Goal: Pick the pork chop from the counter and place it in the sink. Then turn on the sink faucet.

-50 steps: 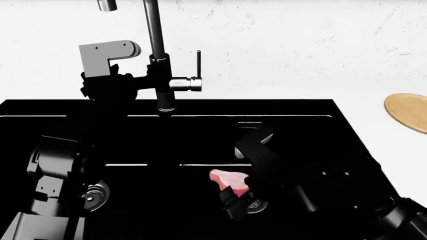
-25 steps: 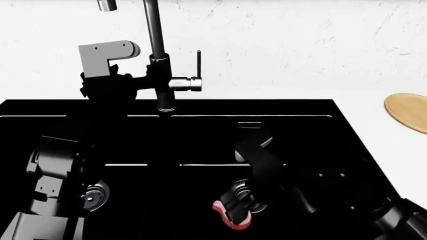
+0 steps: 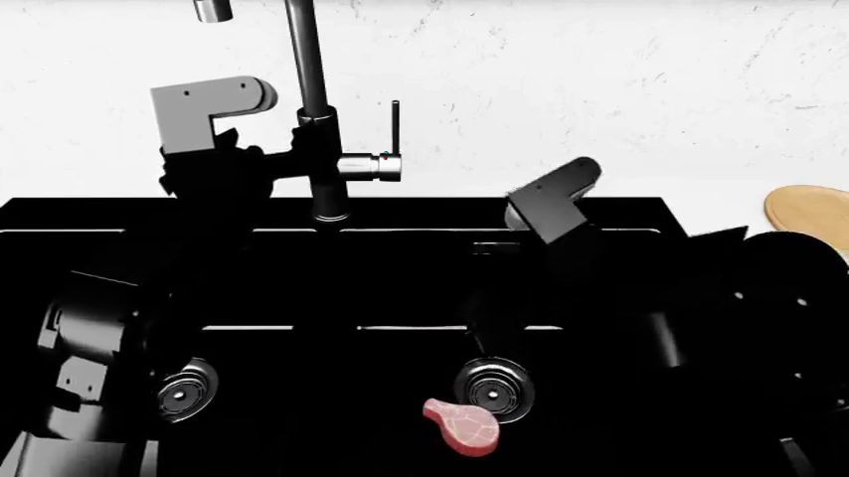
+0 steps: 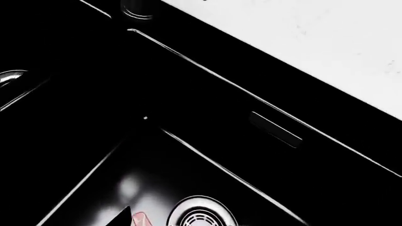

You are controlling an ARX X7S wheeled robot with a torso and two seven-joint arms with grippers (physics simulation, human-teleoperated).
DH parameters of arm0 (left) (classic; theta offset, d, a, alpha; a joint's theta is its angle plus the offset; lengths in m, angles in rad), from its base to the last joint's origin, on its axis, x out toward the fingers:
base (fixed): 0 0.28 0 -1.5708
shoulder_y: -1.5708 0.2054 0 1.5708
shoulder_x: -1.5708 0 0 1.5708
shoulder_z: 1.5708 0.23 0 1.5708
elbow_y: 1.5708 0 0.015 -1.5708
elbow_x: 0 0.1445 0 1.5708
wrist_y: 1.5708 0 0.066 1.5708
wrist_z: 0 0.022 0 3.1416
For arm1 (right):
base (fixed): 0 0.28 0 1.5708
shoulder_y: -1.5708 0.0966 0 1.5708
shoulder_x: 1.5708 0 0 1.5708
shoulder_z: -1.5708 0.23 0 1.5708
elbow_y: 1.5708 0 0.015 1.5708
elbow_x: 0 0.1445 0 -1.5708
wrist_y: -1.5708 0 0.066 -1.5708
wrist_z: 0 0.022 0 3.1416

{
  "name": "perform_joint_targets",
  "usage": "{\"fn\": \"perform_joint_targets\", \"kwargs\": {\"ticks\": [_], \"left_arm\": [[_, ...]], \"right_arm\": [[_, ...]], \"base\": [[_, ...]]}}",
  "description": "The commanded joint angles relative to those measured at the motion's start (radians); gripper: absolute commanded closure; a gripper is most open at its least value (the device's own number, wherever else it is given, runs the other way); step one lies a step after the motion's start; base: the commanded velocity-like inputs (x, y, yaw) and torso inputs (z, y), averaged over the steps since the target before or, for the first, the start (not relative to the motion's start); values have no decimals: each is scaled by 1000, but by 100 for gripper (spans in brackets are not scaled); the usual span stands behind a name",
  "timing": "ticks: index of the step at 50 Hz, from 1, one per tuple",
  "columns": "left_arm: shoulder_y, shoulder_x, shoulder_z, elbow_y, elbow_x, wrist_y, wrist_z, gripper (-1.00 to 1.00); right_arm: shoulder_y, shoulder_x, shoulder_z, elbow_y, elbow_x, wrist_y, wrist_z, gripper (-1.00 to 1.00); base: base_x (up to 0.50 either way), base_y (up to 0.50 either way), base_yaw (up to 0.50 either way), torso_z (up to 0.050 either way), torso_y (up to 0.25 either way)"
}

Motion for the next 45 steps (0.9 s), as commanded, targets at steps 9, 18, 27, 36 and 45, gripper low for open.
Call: {"fn": "perform_joint_targets", "kwargs": {"ticks": [9, 18, 27, 36, 45], "left_arm": [[62, -34, -48, 322, -181, -233, -136, -100], [84, -29, -63, 441, -257, -296, -188, -100], [72, 8, -39, 463, -272, -301, -204, -100], [33, 50, -7, 473, -287, -320, -225, -100], [1, 88, 14, 466, -298, -330, -247, -100]], "right_arm": [[83, 114, 73, -34, -105, -91, 53, -100], [89, 127, 93, 12, -143, -146, 37, -100], [88, 129, 86, 17, -159, -161, 27, -100], [73, 134, 109, 21, -150, -182, 42, -100], [67, 142, 128, 16, -147, -198, 63, -100]], "base": [[0, 0, 0, 0, 0], [0, 0, 0, 0, 0], [0, 0, 0, 0, 0], [0, 0, 0, 0, 0], [0, 0, 0, 0, 0]]}}
